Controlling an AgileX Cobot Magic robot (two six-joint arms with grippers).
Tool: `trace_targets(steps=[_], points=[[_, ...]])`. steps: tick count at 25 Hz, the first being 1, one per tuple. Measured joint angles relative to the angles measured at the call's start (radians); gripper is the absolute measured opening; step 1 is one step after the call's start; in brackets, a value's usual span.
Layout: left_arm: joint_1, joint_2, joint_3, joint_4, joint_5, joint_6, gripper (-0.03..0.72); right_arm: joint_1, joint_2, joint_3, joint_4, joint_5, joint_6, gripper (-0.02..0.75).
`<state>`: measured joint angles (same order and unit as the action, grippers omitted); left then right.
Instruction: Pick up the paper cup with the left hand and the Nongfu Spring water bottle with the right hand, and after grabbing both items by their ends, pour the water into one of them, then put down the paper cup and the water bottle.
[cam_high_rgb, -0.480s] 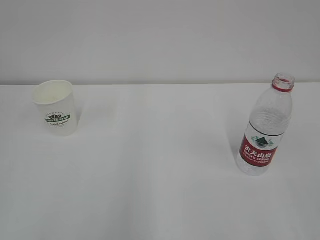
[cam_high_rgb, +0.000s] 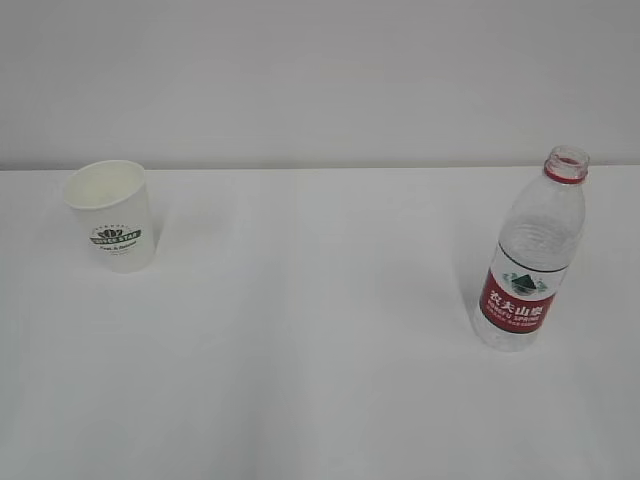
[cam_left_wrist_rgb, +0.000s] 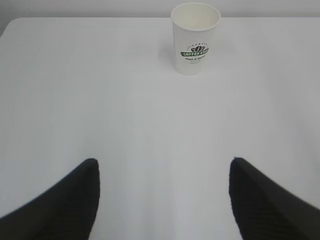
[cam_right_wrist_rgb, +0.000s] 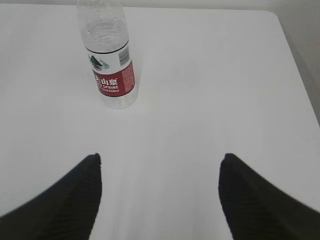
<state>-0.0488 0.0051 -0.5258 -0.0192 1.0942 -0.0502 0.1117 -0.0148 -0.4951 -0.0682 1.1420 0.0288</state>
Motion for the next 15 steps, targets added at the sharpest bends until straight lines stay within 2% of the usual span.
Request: trace_targets(steps=[15], points=[[0.000, 0.000, 0.000, 0.000, 0.000, 0.000, 0.587, 0.000, 0.000, 0.000, 0.000, 0.000, 0.000, 0.549]])
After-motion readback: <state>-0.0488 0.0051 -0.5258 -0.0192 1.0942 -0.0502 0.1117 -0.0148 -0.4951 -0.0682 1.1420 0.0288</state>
